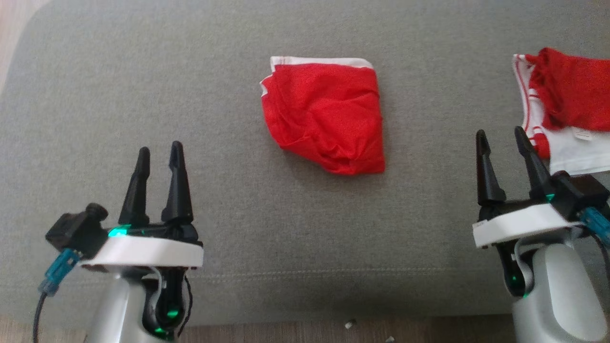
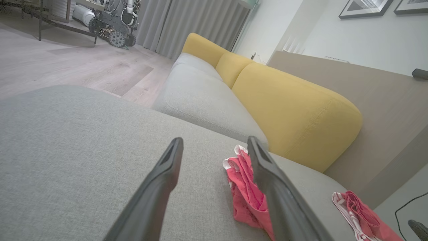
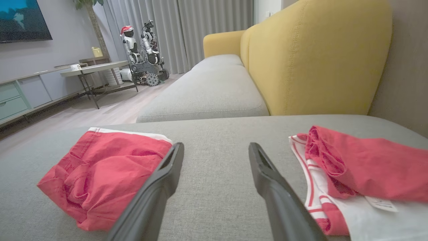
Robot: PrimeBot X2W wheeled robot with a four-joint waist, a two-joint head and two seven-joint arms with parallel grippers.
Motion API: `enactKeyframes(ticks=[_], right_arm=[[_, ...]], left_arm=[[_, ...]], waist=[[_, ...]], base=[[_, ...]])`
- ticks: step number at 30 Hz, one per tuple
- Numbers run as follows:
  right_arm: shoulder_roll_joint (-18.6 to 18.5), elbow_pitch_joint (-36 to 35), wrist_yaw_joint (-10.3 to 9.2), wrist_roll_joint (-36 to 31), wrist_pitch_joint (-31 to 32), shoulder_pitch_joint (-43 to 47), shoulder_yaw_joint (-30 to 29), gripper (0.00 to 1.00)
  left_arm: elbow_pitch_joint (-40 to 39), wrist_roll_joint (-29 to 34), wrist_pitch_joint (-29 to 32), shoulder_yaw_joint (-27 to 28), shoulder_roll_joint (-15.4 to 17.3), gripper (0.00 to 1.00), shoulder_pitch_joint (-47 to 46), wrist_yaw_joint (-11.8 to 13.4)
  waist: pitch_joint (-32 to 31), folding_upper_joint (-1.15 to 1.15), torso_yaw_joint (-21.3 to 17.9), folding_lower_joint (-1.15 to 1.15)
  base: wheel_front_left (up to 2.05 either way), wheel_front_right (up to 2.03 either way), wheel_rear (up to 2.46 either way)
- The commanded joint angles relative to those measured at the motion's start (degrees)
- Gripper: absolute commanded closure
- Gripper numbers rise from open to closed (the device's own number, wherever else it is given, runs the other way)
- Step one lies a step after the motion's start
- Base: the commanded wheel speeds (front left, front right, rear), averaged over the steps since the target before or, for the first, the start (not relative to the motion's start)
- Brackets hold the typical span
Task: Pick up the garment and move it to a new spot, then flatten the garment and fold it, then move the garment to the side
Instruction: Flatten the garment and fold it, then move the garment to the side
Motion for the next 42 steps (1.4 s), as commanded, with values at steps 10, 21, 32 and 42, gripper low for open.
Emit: enactKeyframes(ticks=[10, 21, 32, 42], right_arm=[[0.32, 7.77, 0.26, 6.06, 4.16, -11.56, 5.01, 0.0], [-0.81, 21.26, 0.26, 11.57, 8.45, -19.24, 7.52, 0.0], [-1.41, 27.94, 0.26, 11.73, 6.75, -22.69, 10.0, 1.0], [-5.55, 29.37, 0.26, 4.22, -0.36, -24.79, 16.86, 1.0]], left_arm=[[-2.0, 0.5, -0.3, -2.29, 0.44, 0.0, -4.77, -0.18], [-2.41, -1.2, -0.3, -4.28, 0.44, 0.0, -5.81, 0.73], [-2.58, -1.25, -0.3, -4.86, 0.44, 0.0, -6.09, 1.33], [-2.96, -0.11, -0.3, -3.72, 0.44, 0.0, -6.21, 0.84]], waist=[[6.0, 0.0, 6.15, 0.0], [8.93, 0.0, 11.72, 0.0], [9.09, 0.0, 13.0, 0.0], [7.23, 0.0, 8.59, 0.0]], base=[[0.0, 0.0, 0.0], [0.0, 0.0, 0.0], [0.0, 0.0, 0.0], [0.0, 0.0, 0.0]])
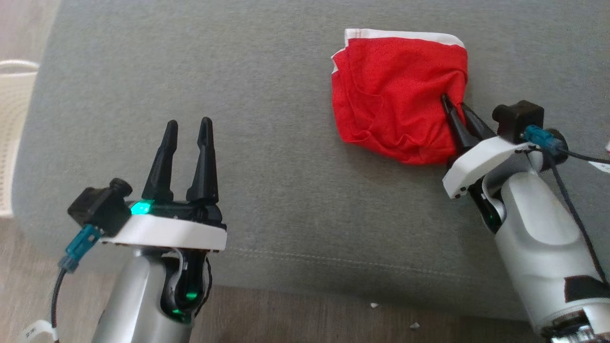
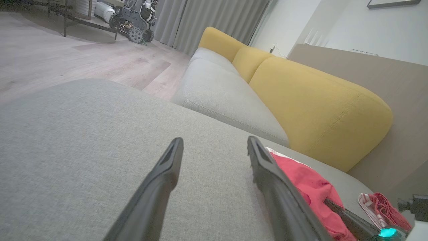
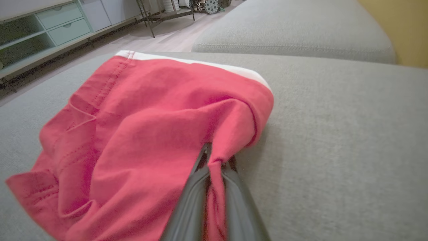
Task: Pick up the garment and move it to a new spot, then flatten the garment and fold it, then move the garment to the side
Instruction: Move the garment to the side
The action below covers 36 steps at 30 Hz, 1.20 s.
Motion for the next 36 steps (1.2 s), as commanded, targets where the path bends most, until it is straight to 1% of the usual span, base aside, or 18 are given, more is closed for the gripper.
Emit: enactKeyframes(ticks=[1, 6, 12, 19, 26, 28, 29, 36], right_arm=[[-0.31, -1.69, 0.25, -1.08, -1.09, -1.4, 1.49, 1.0], [-2.77, -2.95, 0.25, -2.98, -2.08, -2.52, 3.63, 1.0], [-6.47, -7.02, 0.25, -2.66, -0.78, -5.13, 6.48, 1.0], [-13.18, -13.06, 0.25, -0.02, 2.22, -7.52, 8.23, 1.0], [-20.41, -17.67, 0.25, 3.27, 4.67, -8.08, 7.0, 1.0], [-21.95, -18.14, 0.25, 4.26, 5.01, -8.21, 6.28, 1.0], [-21.95, -18.14, 0.25, 4.26, 5.01, -8.21, 6.28, 1.0], [-26.69, -18.64, 0.25, 5.08, 5.48, -8.46, 3.39, 1.0]], left_arm=[[-2.09, 0.52, -0.3, 2.17, 0.47, 0.0, -1.67, -0.27], [-2.27, 1.14, -0.3, 2.5, 0.47, 0.0, -2.21, -0.72], [-2.78, 2.74, -0.3, 2.69, 0.47, 0.0, -4.24, -1.36], [-2.17, 5.15, -0.3, 2.51, 0.47, 0.0, -7.73, -2.46], [-1.07, 7.66, -0.3, 2.7, 0.47, 0.0, -10.33, -3.54], [-0.6, 8.39, -0.3, 2.84, 0.47, 0.0, -10.85, -3.89], [-0.6, 8.39, -0.3, 2.84, 0.47, 0.0, -10.85, -3.89], [0.33, 10.22, -0.31, 3.34, 0.47, 0.0, -12.76, -4.81]], waist=[[-0.61, 0.0, -1.69, 0.0], [-0.6, 0.0, -6.0, 0.0], [2.16, 0.0, -12.1, 0.0], [6.13, 0.0, -18.57, 0.0], [9.9, 0.0, -23.9, 0.0], [10.78, 0.0, -25.16, 0.0], [10.78, 0.0, -25.16, 0.0], [13.54, 0.0, -27.9, 0.0]], base=[[0.0, 0.0, 0.0], [0.0, 0.0, 0.0], [0.0, 0.0, 0.0], [0.0, 0.0, 0.0], [0.0, 0.0, 0.0], [0.0, 0.0, 0.0], [0.0, 0.0, 0.0], [0.0, 0.0, 0.0]])
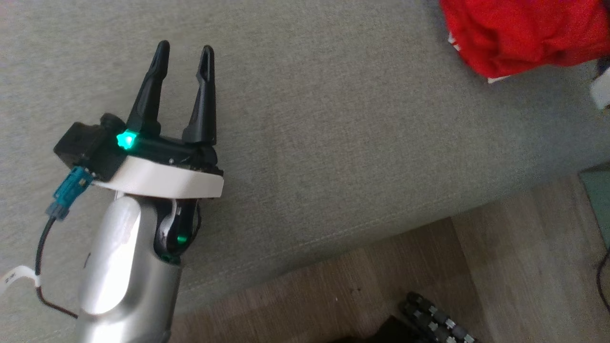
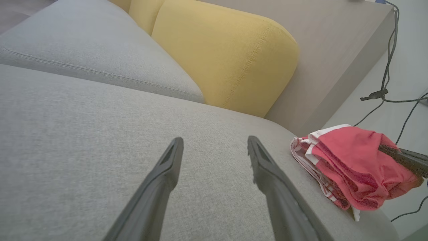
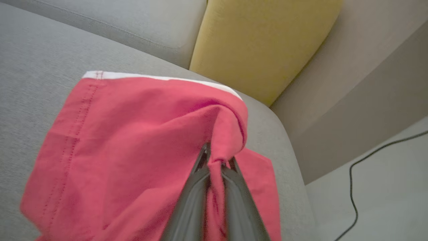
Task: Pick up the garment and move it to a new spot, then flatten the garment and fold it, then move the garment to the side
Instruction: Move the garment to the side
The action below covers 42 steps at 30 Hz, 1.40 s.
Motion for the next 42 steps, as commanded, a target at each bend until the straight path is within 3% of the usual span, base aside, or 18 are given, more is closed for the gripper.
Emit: enactKeyframes(ticks=[1, 6, 16, 17, 18, 24, 31, 42], right_arm=[[-2.67, -1.36, 0.24, 0.33, -0.05, -0.21, -1.3, 1.0], [-2.7, -0.68, 0.24, -0.14, 0.07, -0.47, -5.49, 1.0], [0.05, -0.6, 0.24, 0.07, 2.46, 0.38, -8.03, 1.0], [0.12, -0.41, 0.24, 0.1, 2.89, 0.55, -8.6, 0.6], [0.35, -0.14, 0.24, 0.2, 3.34, 0.76, -9.41, 0.0], [3.1, -0.18, 0.24, 1.41, 6.49, 2.4, -13.29, 0.0], [7.65, -5.89, 0.24, 0.8, 7.67, 5.2, -16.09, 0.0], [16.27, -19.19, 0.24, 1.3, 2.13, 13.34, -16.63, 0.0]], left_arm=[[-1.67, 0.7, -0.29, 1.7, 0.51, 0.0, -1.21, -0.37], [-1.34, 1.46, -0.29, 1.97, 0.51, 0.0, -1.75, -0.76], [-0.7, 1.48, -0.29, 2.39, 0.51, 0.0, -2.45, -1.15], [-0.65, 1.44, -0.29, 2.46, 0.51, 0.0, -2.39, -1.17], [-0.6, 1.37, -0.29, 2.51, 0.51, 0.0, -2.3, -1.19], [-0.15, 0.19, -0.29, 2.96, 0.51, 0.0, -1.08, -1.26], [-0.33, -3.06, -0.29, 3.35, 0.51, 0.0, 1.69, -1.15], [-2.67, -6.16, -0.29, 3.57, 0.51, 0.0, 6.38, 0.48]], waist=[[1.36, 0.0, -1.22, -0.01], [2.65, 0.0, -1.83, -0.01], [3.55, 0.0, -0.4, -0.01], [3.48, 0.0, -0.18, -0.01], [3.35, 0.0, 0.02, -0.01], [0.79, 0.0, 0.88, -0.01], [-6.71, 0.0, 3.17, -0.01], [-14.89, 0.0, 9.01, -0.01]], base=[[0.0, 0.0, 0.0], [0.0, 0.0, 0.0], [0.0, 0.0, 0.0], [0.0, 0.0, 0.0], [0.0, 0.0, 0.0], [0.0, 0.0, 0.0], [0.0, 0.0, 0.0], [0.0, 0.0, 0.0]])
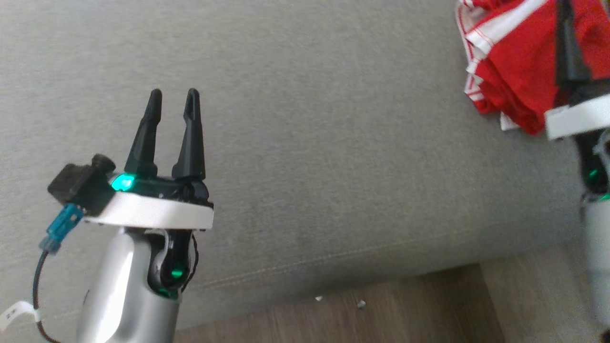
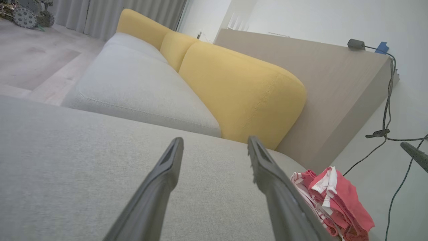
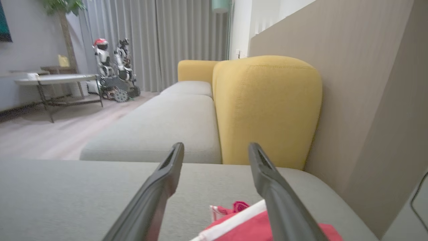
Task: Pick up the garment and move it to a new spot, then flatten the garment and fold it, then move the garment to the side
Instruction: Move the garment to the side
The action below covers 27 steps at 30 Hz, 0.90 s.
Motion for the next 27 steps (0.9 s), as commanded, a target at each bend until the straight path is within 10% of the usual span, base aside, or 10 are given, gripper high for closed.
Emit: enactKeyframes(ticks=[1, 12, 27], right_arm=[[0.28, -2.34, 0.2, 0.1, -0.71, 0.83, 0.31, 0.0], [11.14, -6.87, 0.2, -4.74, -9.69, 14.06, -1.49, 0.0], [15.37, -6.5, 0.2, -10.7, -12.65, 19.28, -1.41, 0.0]], left_arm=[[-2.13, -0.16, -0.29, 1.81, 0.51, 0.0, -0.41, 0.14], [-0.65, -0.42, -0.29, 0.76, 0.51, 0.0, 4.78, 1.02], [-1.4, 3.72, -0.29, 3.08, 0.51, 0.0, 8.36, 3.01]], waist=[[-2.42, 0.0, 2.48, 0.0], [-7.41, 0.0, 7.14, 0.0], [-9.63, 0.0, 7.11, 0.0]], base=[[0.0, 0.0, 0.0], [0.0, 0.0, 0.0], [0.0, 0.0, 0.0]])
